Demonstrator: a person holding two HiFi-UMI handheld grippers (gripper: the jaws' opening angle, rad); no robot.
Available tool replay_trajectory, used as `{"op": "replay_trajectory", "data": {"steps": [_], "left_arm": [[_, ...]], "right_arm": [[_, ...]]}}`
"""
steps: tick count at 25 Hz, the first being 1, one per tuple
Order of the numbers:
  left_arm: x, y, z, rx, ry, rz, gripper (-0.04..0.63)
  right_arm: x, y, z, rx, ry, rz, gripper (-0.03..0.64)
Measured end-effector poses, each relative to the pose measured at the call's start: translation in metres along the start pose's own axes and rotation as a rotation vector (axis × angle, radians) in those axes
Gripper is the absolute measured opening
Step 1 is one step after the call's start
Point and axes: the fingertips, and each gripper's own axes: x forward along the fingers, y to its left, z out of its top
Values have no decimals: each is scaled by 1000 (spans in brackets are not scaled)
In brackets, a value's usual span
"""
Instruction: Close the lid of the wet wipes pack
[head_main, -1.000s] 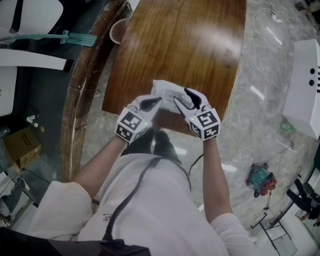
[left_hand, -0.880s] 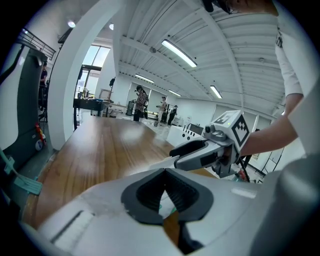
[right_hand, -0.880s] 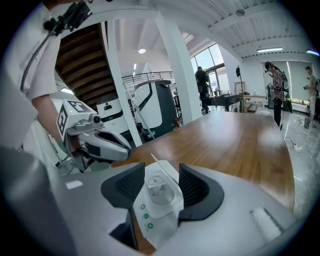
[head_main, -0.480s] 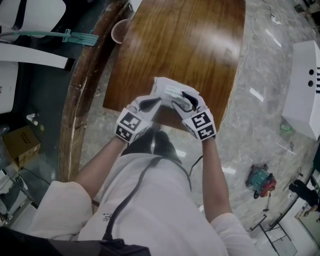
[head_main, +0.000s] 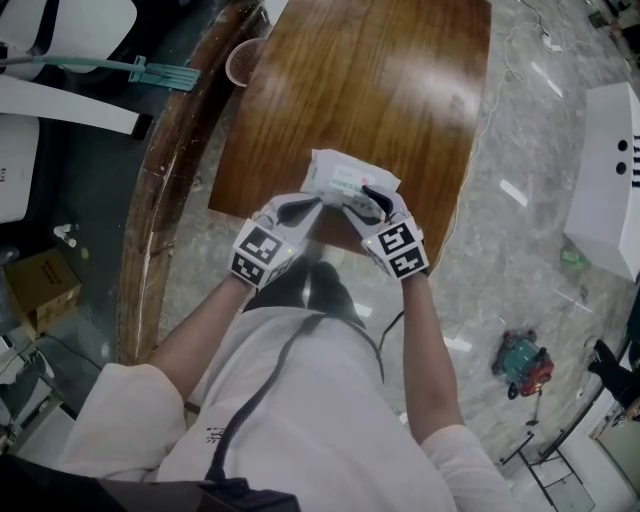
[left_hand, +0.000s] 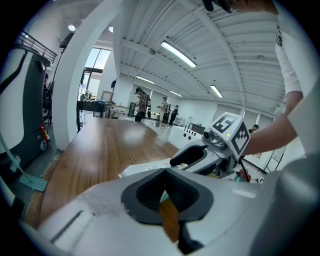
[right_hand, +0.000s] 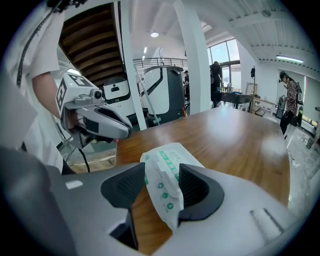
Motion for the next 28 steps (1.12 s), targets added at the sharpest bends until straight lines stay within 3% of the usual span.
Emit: {"op": "replay_trajectory", "data": {"steps": [28], "left_arm": [[-25, 7, -9, -15, -25, 27, 5]], "right_arm": [[27, 27, -6, -110, 171, 44, 210]]}}
